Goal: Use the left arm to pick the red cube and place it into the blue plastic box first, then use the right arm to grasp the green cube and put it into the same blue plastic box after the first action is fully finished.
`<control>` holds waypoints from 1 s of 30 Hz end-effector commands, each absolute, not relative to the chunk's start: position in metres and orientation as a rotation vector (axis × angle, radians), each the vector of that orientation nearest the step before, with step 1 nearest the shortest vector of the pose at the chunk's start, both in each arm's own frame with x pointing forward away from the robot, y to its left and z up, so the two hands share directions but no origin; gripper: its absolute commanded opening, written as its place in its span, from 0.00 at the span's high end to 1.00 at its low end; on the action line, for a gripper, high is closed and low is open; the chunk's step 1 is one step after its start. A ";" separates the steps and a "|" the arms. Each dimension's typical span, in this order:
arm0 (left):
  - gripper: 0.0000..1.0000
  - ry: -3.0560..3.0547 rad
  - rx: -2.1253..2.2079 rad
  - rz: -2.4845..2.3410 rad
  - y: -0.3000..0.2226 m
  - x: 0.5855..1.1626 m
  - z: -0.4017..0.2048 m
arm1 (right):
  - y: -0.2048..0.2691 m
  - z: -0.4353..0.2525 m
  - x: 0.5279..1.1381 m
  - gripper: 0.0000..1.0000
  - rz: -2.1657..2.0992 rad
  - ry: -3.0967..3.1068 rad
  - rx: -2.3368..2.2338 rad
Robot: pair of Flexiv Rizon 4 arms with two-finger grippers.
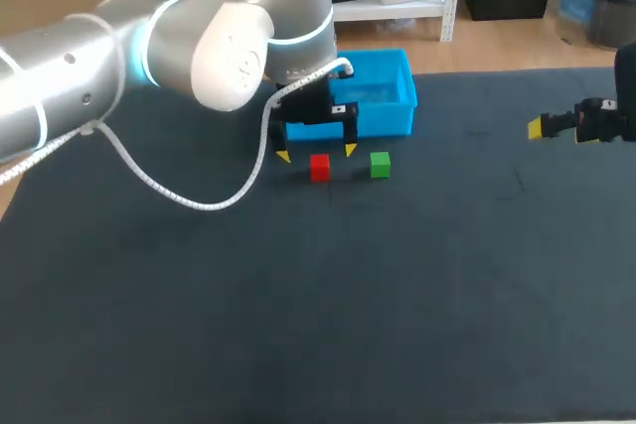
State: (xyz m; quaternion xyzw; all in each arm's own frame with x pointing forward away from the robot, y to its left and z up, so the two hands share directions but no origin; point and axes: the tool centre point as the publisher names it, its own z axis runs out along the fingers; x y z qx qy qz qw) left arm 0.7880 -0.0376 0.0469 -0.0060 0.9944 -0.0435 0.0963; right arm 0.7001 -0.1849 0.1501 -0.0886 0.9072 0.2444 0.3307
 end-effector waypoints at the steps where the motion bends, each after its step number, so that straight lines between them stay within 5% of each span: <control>1: 0.00 2.938 -0.027 -0.121 -0.042 0.799 0.036 | -0.185 0.150 0.700 0.00 0.638 2.373 -0.232; 30: 0.00 2.960 -0.093 0.008 -0.040 0.826 -0.002 | -0.185 0.150 0.700 0.00 0.638 2.373 -0.232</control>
